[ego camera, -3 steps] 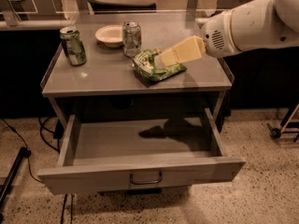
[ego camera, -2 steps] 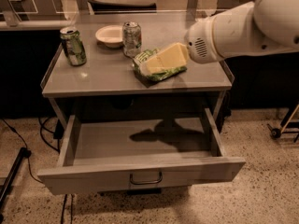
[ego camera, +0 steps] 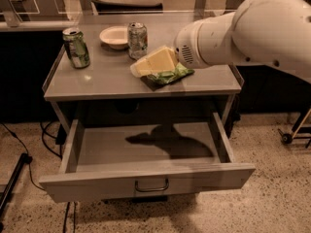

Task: Place green jalapeno chip bag into top drawer

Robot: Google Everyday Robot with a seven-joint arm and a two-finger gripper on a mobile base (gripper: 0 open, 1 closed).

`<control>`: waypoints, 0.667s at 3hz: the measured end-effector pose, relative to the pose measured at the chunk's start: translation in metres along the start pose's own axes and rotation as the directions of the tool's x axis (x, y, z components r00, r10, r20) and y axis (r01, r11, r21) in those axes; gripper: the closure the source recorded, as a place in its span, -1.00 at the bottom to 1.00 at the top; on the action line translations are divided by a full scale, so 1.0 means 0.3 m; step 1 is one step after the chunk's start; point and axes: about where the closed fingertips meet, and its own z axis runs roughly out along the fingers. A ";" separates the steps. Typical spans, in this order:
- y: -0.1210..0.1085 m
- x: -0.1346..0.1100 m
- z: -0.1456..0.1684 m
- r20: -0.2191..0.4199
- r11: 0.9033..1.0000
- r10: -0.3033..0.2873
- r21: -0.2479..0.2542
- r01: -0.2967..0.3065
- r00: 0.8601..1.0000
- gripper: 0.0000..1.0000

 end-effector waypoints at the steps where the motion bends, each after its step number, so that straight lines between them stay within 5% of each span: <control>1: 0.000 0.000 0.000 0.000 1.000 0.000 0.000 0.000 1.000 -1.00; 2: -0.007 0.010 0.018 -0.014 0.999 -0.037 0.022 0.037 0.999 -1.00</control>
Offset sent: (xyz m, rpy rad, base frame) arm 0.0167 -0.0038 -0.0191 -0.1227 -0.0582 -0.0212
